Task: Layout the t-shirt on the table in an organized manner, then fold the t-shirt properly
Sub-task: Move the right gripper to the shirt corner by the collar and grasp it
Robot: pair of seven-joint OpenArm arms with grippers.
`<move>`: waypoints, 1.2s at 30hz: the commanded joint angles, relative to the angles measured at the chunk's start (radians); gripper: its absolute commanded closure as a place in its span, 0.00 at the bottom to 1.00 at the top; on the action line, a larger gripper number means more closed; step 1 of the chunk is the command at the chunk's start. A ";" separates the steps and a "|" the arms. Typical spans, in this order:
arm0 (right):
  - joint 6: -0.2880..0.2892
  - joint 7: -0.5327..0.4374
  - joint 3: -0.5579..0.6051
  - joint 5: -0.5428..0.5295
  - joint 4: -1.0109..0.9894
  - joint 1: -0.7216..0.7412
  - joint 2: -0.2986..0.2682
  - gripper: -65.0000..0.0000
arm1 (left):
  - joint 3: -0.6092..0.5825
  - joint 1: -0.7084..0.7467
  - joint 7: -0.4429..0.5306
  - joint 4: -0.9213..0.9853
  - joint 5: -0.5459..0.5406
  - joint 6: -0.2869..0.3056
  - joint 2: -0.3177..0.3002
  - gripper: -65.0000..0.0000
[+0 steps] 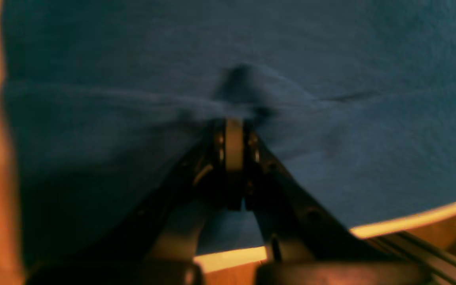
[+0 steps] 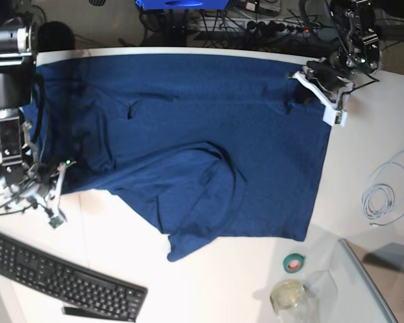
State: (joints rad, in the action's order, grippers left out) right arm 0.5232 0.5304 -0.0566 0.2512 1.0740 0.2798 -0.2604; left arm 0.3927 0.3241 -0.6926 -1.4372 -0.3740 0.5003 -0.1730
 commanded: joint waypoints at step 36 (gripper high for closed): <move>-0.203 -0.054 -0.263 0.000 0.211 -0.167 0.068 0.54 | 0.104 0.010 0.011 -0.081 -0.016 0.010 -0.006 1.00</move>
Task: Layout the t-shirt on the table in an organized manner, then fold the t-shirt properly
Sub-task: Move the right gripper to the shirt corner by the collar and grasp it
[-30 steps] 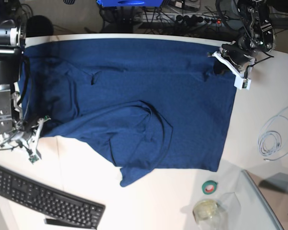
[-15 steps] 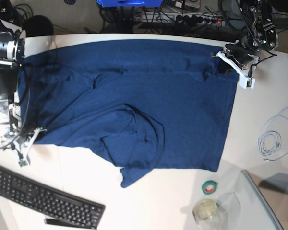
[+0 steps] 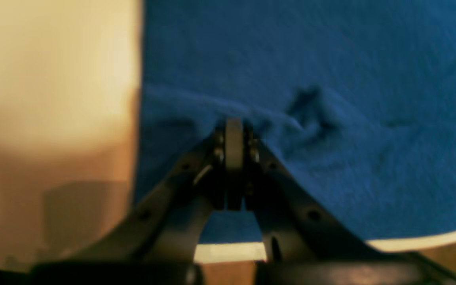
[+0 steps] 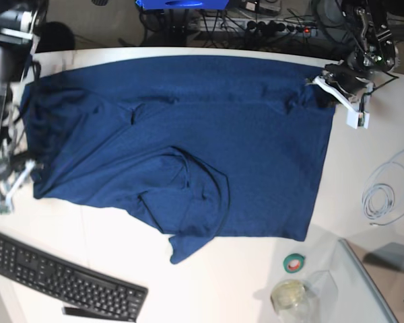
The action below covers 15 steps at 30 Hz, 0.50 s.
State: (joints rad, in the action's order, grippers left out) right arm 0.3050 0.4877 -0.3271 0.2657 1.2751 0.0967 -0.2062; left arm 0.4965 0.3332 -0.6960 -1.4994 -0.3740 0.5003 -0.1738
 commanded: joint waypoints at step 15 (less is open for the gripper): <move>0.059 0.064 -0.146 -0.012 0.013 -0.140 0.109 1.00 | -0.011 -0.010 0.016 0.039 -0.015 0.010 -0.005 1.00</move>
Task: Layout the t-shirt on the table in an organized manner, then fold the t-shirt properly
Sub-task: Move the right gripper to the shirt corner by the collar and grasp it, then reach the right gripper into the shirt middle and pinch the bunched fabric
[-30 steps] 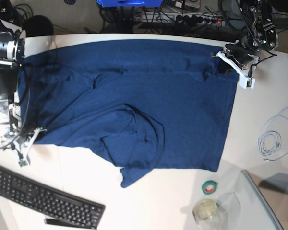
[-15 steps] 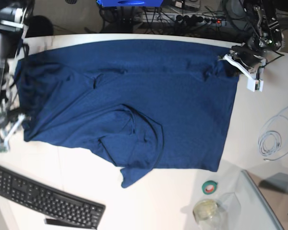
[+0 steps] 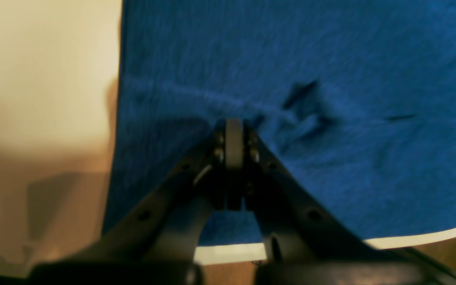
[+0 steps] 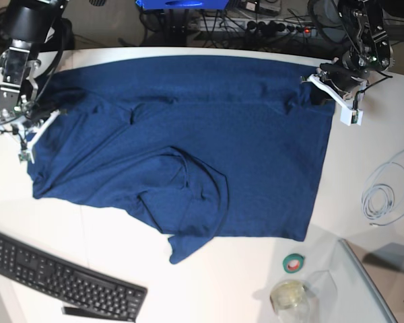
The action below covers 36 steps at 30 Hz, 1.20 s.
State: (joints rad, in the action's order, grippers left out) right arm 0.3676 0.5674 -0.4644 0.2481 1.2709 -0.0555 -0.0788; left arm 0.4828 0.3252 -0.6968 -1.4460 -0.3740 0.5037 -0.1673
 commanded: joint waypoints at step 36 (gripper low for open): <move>0.113 0.122 0.341 0.001 0.347 0.058 0.141 0.63 | 0.112 -0.002 0.013 -0.154 -0.023 0.013 -0.016 1.00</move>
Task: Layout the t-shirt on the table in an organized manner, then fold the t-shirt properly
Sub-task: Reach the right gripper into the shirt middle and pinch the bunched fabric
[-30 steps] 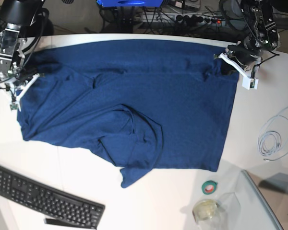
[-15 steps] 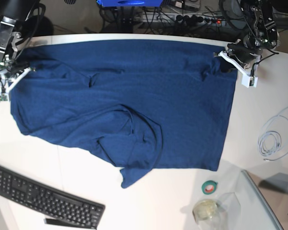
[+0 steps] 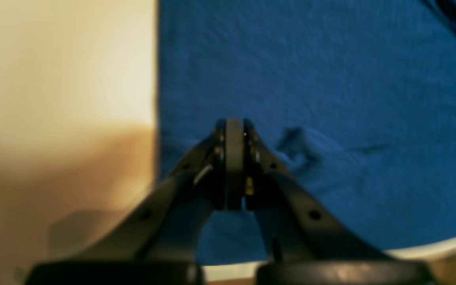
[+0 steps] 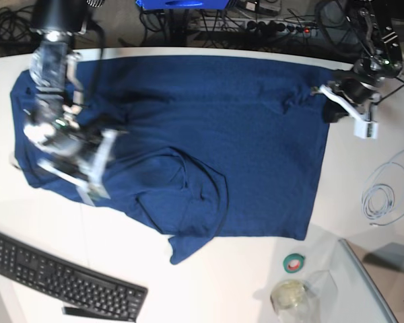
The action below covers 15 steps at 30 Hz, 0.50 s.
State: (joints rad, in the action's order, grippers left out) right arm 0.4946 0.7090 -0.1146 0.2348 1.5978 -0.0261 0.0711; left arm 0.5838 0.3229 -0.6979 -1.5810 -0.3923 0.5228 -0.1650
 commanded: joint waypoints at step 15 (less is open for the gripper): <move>-0.017 -0.094 0.192 -0.318 -0.749 0.483 0.069 0.42 | 0.253 0.034 0.016 0.038 0.000 -0.005 -0.071 1.00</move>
State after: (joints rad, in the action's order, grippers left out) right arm 0.4793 0.6163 0.0742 -0.0792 0.8387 0.4397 0.1356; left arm 0.8310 0.3599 -0.7010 -1.5265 -0.3775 0.5159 -0.2180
